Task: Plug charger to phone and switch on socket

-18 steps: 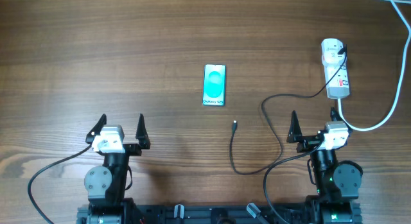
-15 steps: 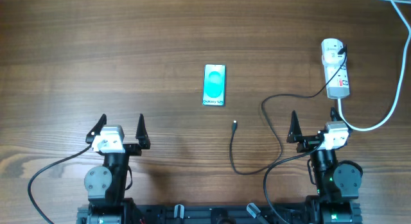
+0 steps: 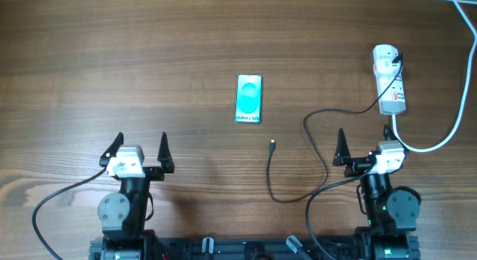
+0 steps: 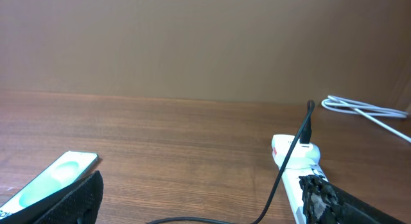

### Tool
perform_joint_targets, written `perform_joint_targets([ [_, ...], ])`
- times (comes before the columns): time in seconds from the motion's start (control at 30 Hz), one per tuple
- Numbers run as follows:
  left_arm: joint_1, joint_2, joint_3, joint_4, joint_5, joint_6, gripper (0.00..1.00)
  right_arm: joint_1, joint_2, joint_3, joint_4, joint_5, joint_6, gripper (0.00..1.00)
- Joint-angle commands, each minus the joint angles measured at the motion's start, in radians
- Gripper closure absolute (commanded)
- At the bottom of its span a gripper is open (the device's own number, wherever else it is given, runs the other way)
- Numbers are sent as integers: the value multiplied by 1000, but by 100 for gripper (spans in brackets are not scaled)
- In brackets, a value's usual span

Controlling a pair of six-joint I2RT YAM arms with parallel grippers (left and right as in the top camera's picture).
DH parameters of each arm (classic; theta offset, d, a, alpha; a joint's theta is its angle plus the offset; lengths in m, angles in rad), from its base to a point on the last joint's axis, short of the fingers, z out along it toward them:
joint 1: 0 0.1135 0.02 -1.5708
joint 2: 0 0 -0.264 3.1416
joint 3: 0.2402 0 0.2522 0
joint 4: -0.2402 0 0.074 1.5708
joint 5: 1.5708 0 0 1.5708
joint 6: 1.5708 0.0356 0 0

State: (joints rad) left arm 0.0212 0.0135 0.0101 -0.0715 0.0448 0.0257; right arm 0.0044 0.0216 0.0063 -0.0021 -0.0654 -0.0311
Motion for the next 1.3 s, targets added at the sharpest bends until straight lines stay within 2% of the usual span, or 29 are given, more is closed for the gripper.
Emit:
perform_joint_targets([
  [0.0, -3, -11, -5, -5, -12, 19, 0, 4, 6, -1, 3, 16, 7, 0],
  [0.67, -4, -11, -5, -3, -11, 19, 0, 4, 6, -1, 3, 16, 7, 0],
  [0.73, -5, -11, -5, 17, 175, -18, 0, 4, 6, -1, 3, 16, 7, 0],
  [0.77, -5, -11, -5, 40, 375, -95, 0, 4, 6, -1, 3, 16, 7, 0],
  [0.8, -5, -11, -5, 62, 516, -117, 0, 4, 6, -1, 3, 16, 7, 0],
  [0.87, -5, -11, -5, 166, 638, -116, 0, 4, 6, -1, 3, 16, 7, 0],
  [0.9, -5, -11, -5, 255, 647, -124, 0, 4, 6, -1, 3, 16, 7, 0],
  [1.0, -5, -11, -3, 586, 610, -294, 0, 4, 6, -1, 3, 16, 7, 0],
  [1.03, -5, -10, 8, 659, 563, -345, 0, 4, 6, -1, 3, 16, 7, 0],
  [1.07, -4, -2, 51, 666, 526, -356, 0, 4, 6, -1, 3, 16, 7, 0],
  [1.13, -4, 50, 169, 603, 482, -344, 0, 4, 6, -1, 3, 16, 7, 0],
  [1.17, -3, 105, 256, 525, 447, -344, 0, 4, 6, -1, 3, 16, 7, 0],
  [1.27, -3, 419, 687, -7, 407, -295, 0, 4, 6, -1, 3, 16, 7, 0],
])
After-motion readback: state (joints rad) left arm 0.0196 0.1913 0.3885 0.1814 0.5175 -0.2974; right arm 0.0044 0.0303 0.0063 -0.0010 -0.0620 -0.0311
